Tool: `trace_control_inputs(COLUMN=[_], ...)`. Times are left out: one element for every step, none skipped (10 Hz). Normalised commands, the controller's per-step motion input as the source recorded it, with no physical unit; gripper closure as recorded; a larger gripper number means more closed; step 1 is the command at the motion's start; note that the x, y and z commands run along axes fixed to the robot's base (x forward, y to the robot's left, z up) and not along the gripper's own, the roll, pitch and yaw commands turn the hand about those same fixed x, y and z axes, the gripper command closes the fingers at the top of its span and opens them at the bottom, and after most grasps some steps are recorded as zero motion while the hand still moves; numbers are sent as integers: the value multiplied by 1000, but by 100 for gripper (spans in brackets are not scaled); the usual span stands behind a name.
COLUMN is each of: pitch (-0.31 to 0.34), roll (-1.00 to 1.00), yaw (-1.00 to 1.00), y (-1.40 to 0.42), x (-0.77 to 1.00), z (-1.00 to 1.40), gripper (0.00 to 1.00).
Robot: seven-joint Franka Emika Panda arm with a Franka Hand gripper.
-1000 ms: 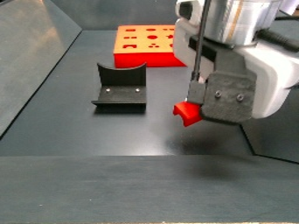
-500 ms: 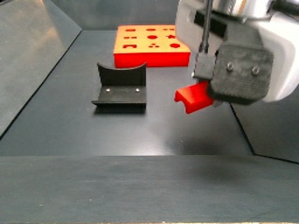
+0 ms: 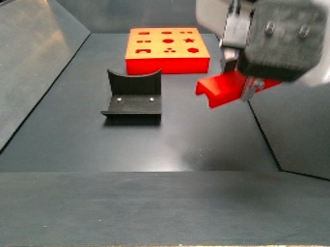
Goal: Pick up the arch object. Move up. Place the arch object on the fixture. Regrasp the arch object. Rotate the arch object. Move to above the board. Insert the arch object.
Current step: Place the arch object on the fixture.
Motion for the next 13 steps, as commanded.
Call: trace_control_inputs(pitch=[111, 115, 117, 118, 58, 61, 68, 70, 78, 88, 99, 111, 132], roll=[76, 75, 67, 63, -8, -7, -6, -8, -13, -18, -22, -28, -36], yaw=[14, 16, 16, 16, 1000, 1000, 1000, 1000, 1000, 1000, 1000, 1000, 1000], y=[-1, -1, 4, 4, -700, -701, -639, -572, -536, -487, -436, -395, -344], x=[-19, -14, -7, -2, 1000, 1000, 1000, 1000, 1000, 1000, 1000, 1000, 1000], z=[704, 591, 436, 355, 51, 20, 3, 9, 4, 3, 0, 0, 0], gripper=[100, 100, 100, 100, 100, 100, 100, 100, 100, 100, 100, 100, 100])
